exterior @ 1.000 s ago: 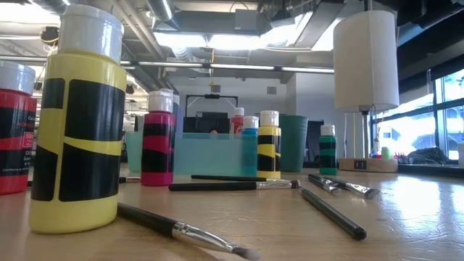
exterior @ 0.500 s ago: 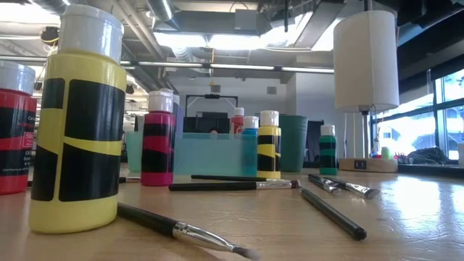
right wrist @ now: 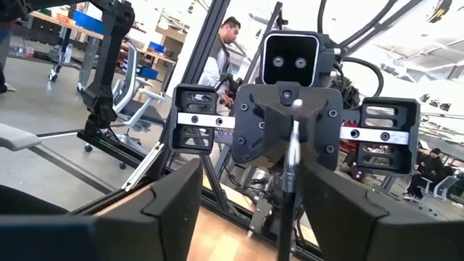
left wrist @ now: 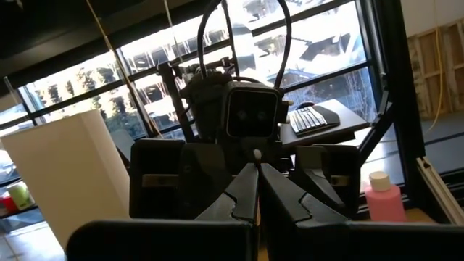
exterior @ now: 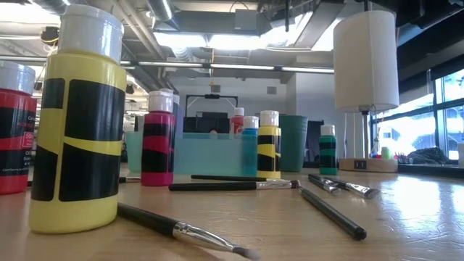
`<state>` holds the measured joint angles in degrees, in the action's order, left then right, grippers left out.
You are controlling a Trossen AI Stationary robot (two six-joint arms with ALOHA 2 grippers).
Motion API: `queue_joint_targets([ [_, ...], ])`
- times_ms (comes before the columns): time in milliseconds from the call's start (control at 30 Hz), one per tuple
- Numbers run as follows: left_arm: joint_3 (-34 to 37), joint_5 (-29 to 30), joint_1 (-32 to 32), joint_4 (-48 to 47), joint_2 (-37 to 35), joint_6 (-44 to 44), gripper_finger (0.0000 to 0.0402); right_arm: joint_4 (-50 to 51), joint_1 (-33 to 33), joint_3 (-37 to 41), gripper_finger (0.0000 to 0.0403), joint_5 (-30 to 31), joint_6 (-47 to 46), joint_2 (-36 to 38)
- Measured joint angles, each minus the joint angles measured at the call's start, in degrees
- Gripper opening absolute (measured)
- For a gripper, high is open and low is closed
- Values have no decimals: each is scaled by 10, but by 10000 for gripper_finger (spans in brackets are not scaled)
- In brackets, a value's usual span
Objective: Pick & Place Paint Supplies
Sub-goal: Put the black paint brush into the dark green cup
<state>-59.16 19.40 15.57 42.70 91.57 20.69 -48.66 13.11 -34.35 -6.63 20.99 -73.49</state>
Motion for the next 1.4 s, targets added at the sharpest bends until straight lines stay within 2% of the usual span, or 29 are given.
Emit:
queue_joint_targets([
  [533,0,-12,-8,25,19,17,2,5,0,0,196,3,-2,0],
  [800,0,-10,-9,25,19,17,2,3,0,0,171,22,-2,0],
  [1000,0,-10,-9,23,20,20,2,3,0,0,132,26,-2,0],
  [1400,0,-13,-8,22,20,28,2,3,0,0,28,39,15,0],
])
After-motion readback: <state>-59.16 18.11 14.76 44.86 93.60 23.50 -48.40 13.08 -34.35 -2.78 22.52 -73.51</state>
